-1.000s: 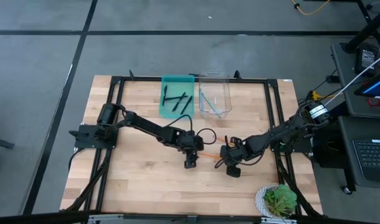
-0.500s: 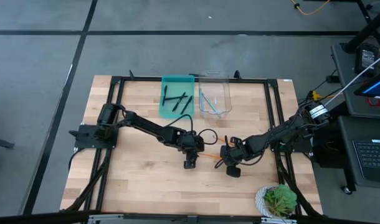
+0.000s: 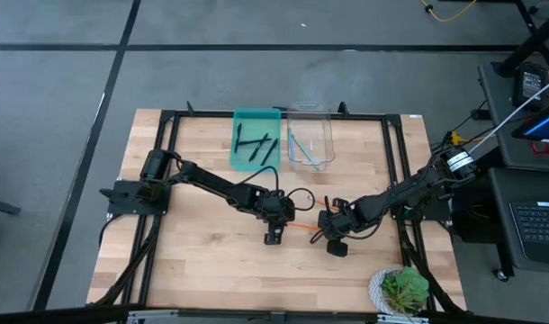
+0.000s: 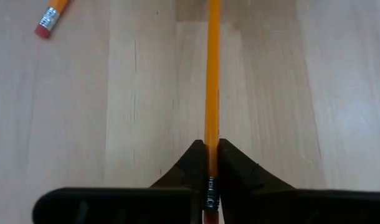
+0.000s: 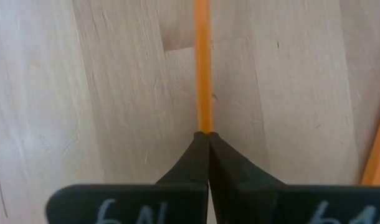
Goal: Sort pens & pencils
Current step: Put the bottom yellow pencil into the transparent bin
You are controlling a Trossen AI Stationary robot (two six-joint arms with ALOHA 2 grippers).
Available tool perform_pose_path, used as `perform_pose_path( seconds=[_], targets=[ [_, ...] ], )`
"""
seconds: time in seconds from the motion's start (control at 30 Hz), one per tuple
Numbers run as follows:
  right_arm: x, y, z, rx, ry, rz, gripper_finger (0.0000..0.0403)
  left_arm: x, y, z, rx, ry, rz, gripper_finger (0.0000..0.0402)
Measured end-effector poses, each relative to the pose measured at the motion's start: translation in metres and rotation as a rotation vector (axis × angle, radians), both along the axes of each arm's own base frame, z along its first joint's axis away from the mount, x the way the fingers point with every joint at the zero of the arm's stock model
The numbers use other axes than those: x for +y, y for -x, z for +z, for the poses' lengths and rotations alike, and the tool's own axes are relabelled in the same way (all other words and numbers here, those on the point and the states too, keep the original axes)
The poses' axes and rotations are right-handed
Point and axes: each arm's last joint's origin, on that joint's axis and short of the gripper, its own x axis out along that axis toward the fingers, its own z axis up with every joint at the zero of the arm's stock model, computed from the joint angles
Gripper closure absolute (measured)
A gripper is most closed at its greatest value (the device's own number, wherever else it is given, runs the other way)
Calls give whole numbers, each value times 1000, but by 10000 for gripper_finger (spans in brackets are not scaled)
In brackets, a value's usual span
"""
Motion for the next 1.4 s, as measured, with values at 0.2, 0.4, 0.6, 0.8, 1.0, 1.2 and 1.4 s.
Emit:
perform_pose_path(
  seconds=[0.2,0.4,0.6,0.8,1.0,1.2,1.4],
  targets=[
    [1,-1,2,8,3,0,401,0,0,0,-1,-6,5,385],
    [3,-6,18,103,39,17,378,2,0,5,-16,-19,39,385],
    [7,-13,44,143,69,35,350,3,3,14,-25,-27,47,385],
    [9,-9,75,153,58,20,344,10,8,39,31,-85,74,385],
    [9,19,115,79,9,-28,344,32,-1,88,82,-159,77,385],
    [1,51,148,-38,42,-92,344,65,-6,151,39,-197,140,385],
    [-13,76,166,-94,85,-107,344,125,-3,188,-70,-115,488,385]
  ],
)
